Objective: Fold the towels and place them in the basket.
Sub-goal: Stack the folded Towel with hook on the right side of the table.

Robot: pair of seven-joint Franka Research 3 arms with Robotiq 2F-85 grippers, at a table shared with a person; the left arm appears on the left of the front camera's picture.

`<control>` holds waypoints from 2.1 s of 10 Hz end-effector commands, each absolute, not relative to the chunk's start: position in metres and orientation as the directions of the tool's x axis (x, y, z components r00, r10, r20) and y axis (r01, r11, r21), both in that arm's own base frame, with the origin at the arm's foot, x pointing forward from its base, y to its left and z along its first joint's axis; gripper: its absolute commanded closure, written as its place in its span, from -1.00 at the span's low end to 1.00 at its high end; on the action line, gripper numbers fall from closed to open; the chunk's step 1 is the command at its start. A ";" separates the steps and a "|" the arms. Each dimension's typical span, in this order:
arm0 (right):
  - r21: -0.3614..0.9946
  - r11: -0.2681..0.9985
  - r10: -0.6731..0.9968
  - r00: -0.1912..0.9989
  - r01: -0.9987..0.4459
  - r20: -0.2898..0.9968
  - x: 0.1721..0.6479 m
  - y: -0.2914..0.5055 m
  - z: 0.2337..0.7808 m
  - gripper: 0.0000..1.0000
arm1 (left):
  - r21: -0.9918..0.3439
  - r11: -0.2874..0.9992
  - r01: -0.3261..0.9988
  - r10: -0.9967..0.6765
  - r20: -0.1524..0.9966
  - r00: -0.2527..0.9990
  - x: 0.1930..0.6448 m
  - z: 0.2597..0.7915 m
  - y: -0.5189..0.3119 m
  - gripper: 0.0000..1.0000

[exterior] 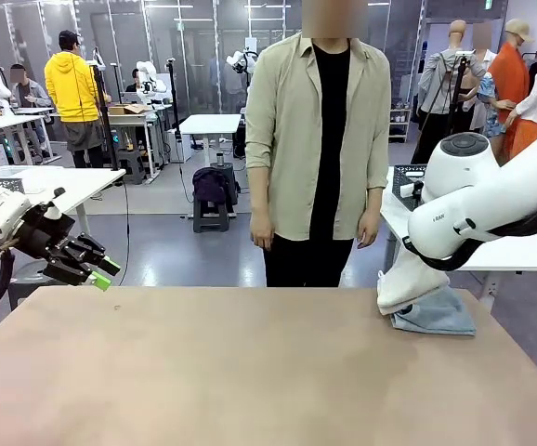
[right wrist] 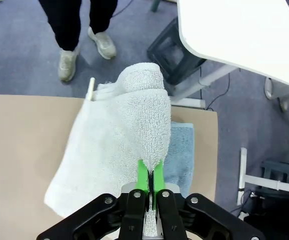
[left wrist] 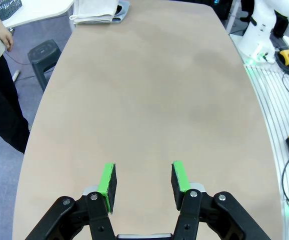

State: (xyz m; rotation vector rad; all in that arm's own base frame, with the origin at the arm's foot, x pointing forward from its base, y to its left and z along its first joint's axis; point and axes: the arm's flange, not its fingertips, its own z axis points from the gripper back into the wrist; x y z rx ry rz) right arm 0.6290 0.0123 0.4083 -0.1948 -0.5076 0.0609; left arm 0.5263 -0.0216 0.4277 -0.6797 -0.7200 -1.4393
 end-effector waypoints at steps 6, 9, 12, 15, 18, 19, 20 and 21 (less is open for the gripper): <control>-0.263 0.965 0.118 0.896 -0.002 0.428 0.641 -0.009 0.402 0.04 | 0.019 0.024 1.000 -0.622 0.783 0.000 0.525 0.429 -0.022 -0.15; -0.143 0.990 0.054 0.919 0.002 0.391 0.596 -0.018 0.486 -0.68 | 0.019 0.024 1.000 -0.622 0.783 0.000 0.525 0.429 -0.022 -0.15; -0.039 0.997 -0.042 0.924 0.062 0.380 0.520 -0.019 0.590 -0.68 | 0.019 0.024 1.000 -0.622 0.783 0.000 0.525 0.429 -0.022 -0.15; 0.043 0.999 -0.040 0.939 0.028 0.343 0.448 -0.016 0.642 -0.68 | 0.019 0.024 1.000 -0.622 0.783 0.000 0.525 0.429 -0.022 -0.15; -0.004 1.000 0.003 0.935 -0.002 0.355 0.392 -0.006 0.654 -0.68 | 0.019 0.024 1.000 -0.622 0.783 0.000 0.525 0.429 -0.022 -0.15; -0.003 0.999 0.035 0.937 -0.036 0.348 0.388 -0.005 0.649 -0.68 | 0.019 0.024 1.000 -0.622 0.783 0.000 0.525 0.429 -0.022 -0.15; 0.015 0.999 0.037 0.928 -0.046 0.371 0.391 -0.007 0.645 -0.68 | 0.019 0.024 1.000 -0.622 0.783 0.000 0.525 0.429 -0.022 -0.15; 0.018 1.000 -0.017 0.938 0.011 0.347 0.392 -0.003 0.663 -0.68 | 0.019 0.024 1.000 -0.622 0.783 0.000 0.525 0.429 -0.022 -0.15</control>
